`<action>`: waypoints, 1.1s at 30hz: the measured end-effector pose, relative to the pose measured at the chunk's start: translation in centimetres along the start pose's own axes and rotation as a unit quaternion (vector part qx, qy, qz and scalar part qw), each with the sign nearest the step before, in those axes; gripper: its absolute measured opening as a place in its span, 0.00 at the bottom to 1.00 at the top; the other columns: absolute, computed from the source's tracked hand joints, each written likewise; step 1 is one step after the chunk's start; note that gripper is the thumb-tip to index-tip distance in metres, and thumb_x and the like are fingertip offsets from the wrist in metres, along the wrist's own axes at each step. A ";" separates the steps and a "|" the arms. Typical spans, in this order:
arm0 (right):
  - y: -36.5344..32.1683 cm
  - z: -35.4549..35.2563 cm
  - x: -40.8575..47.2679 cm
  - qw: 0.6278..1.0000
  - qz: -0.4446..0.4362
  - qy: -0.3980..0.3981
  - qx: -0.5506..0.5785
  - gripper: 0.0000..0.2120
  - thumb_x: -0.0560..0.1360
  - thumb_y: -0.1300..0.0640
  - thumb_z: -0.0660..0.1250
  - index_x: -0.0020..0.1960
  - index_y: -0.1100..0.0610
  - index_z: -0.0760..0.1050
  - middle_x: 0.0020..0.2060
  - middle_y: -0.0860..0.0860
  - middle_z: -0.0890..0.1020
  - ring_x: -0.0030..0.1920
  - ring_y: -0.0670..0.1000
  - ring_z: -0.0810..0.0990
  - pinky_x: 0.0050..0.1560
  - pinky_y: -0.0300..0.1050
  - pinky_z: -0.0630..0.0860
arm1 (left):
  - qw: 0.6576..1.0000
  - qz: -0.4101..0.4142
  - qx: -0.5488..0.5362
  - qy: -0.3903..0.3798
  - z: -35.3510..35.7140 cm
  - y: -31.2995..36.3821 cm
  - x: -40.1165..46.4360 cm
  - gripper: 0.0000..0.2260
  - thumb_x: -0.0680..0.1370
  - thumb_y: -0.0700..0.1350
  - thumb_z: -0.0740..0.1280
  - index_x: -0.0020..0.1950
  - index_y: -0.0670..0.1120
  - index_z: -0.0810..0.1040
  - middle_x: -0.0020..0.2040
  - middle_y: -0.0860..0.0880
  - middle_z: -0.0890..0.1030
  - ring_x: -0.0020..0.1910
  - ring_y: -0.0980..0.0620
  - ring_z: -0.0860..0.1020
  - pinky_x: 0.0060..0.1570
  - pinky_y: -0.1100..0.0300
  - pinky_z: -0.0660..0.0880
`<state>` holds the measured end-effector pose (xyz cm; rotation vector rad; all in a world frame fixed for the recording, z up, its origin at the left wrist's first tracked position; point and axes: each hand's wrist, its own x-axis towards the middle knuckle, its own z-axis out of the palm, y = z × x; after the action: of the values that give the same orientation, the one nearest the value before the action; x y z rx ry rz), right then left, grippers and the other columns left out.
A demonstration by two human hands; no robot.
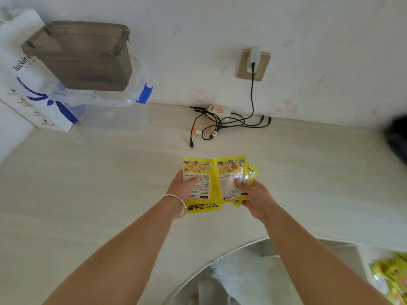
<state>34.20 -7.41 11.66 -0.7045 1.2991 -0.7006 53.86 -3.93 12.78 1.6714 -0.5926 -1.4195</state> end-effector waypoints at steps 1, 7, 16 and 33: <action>0.6 -1.3 -1.2 1.000 0.000 0.019 0.015 0.07 0.78 0.61 0.63 0.55 0.60 0.75 0.45 0.56 0.82 0.45 0.56 0.81 0.53 0.53 0.77 | 1.000 0.000 0.014 -0.017 1.1 -0.4 -0.5 0.05 0.76 0.43 0.67 0.48 0.53 0.76 0.51 0.46 0.83 0.52 0.44 0.82 0.58 0.42 0.76; 4.1 -9.3 -7.7 0.987 -0.006 0.131 0.097 0.03 0.76 0.62 0.66 0.50 0.60 0.76 0.45 0.58 0.82 0.49 0.60 0.80 0.59 0.60 0.76 | 0.988 0.005 0.084 -0.131 9.5 -1.9 -4.5 0.06 0.76 0.42 0.67 0.52 0.49 0.76 0.51 0.45 0.82 0.50 0.43 0.81 0.57 0.45 0.77; 8.6 -22.9 -16.9 0.937 -0.036 0.269 0.219 0.04 0.76 0.62 0.67 0.50 0.60 0.75 0.39 0.55 0.81 0.38 0.55 0.80 0.37 0.47 0.75 | 0.934 0.015 0.206 -0.290 25.9 -5.3 -11.2 0.05 0.75 0.43 0.68 0.47 0.52 0.76 0.54 0.43 0.82 0.54 0.42 0.81 0.60 0.40 0.74; 16.1 -42.2 -24.6 0.885 0.037 0.386 0.257 0.05 0.73 0.57 0.71 0.47 0.55 0.76 0.43 0.55 0.83 0.49 0.59 0.81 0.59 0.60 0.75 | 0.873 0.000 0.348 -0.343 47.0 -15.5 -18.9 0.13 0.82 0.46 0.52 0.56 0.42 0.73 0.54 0.39 0.78 0.46 0.45 0.77 0.35 0.60 0.70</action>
<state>-9.75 18.97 8.08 0.0979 1.7324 -1.2753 1.83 5.50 10.31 1.6235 -1.6643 -1.9471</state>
